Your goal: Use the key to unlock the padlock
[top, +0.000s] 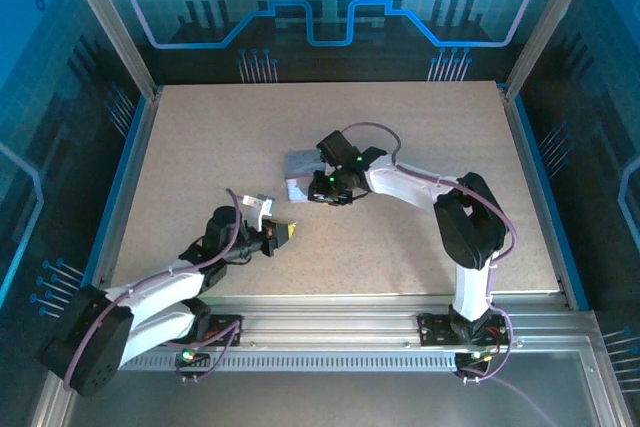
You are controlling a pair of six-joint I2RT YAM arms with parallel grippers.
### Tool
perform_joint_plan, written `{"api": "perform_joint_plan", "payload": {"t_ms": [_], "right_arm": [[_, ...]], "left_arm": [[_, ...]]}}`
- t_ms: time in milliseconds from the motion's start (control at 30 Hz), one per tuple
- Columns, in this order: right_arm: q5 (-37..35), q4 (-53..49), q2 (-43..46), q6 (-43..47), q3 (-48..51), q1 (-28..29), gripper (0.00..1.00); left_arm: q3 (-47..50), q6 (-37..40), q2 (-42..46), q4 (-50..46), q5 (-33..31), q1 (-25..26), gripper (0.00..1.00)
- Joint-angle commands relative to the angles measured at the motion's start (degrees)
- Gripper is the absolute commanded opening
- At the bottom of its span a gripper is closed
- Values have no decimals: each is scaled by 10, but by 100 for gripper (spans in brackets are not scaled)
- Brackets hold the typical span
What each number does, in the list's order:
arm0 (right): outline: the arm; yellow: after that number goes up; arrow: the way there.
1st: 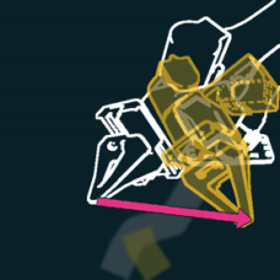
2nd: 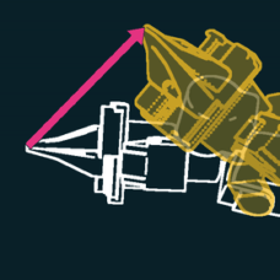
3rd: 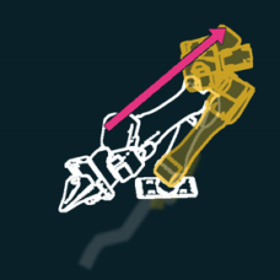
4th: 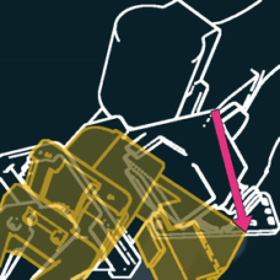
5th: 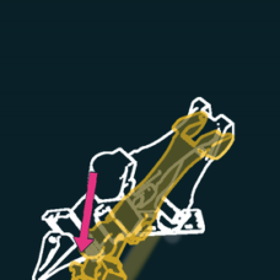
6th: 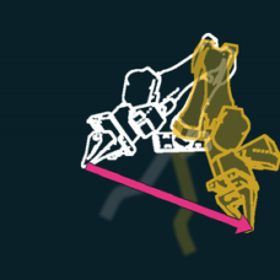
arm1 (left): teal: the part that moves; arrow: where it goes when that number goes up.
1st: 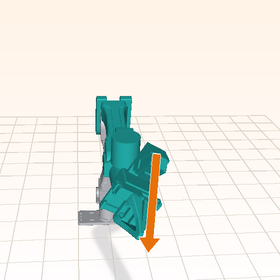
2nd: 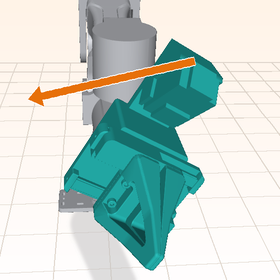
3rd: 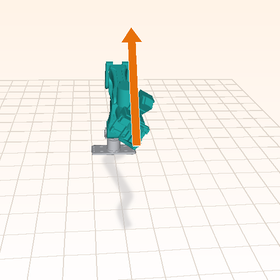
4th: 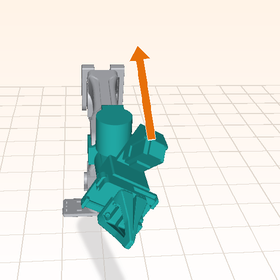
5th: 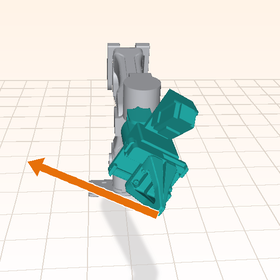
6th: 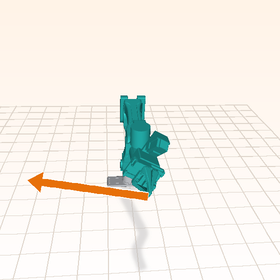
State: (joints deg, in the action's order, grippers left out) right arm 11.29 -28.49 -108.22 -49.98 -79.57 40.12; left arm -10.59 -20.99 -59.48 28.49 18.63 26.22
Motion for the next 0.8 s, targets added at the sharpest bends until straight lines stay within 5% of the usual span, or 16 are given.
{"api": "perform_joint_plan", "payload": {"t_ms": [0,300,767], "right_arm": [[85,7,19,-11,-23,-7,0],[175,17,19,-12,-30,-27,0],[198,39,33,-33,-9,-33,0]], "left_arm": [[15,14,-21,113,-3,4,0],[10,13,-119,238,18,-1,0],[23,-46,-254,425,52,-41,0]]}}
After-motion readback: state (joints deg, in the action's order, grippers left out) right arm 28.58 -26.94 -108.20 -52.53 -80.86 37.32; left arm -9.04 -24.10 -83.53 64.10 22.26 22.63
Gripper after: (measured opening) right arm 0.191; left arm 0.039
